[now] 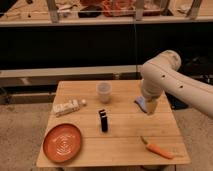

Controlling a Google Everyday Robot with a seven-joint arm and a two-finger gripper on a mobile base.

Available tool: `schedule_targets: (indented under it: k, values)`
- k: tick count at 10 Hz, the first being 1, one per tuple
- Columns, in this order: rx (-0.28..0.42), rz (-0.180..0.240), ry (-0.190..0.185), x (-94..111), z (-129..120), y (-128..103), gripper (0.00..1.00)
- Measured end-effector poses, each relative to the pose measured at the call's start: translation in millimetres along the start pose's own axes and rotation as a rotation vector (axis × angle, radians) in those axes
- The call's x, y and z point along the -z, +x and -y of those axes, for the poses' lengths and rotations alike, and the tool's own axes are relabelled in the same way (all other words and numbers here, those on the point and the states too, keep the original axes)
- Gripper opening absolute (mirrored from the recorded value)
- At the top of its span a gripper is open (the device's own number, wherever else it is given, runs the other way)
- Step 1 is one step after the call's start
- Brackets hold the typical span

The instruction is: Place the bottle in the ceramic bowl

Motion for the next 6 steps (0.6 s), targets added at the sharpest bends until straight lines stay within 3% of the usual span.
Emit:
schedule_targets:
  k: [6]
  values:
    - [0.153, 0.013, 0.019, 3.6, 23.4, -58.5, 0.80]
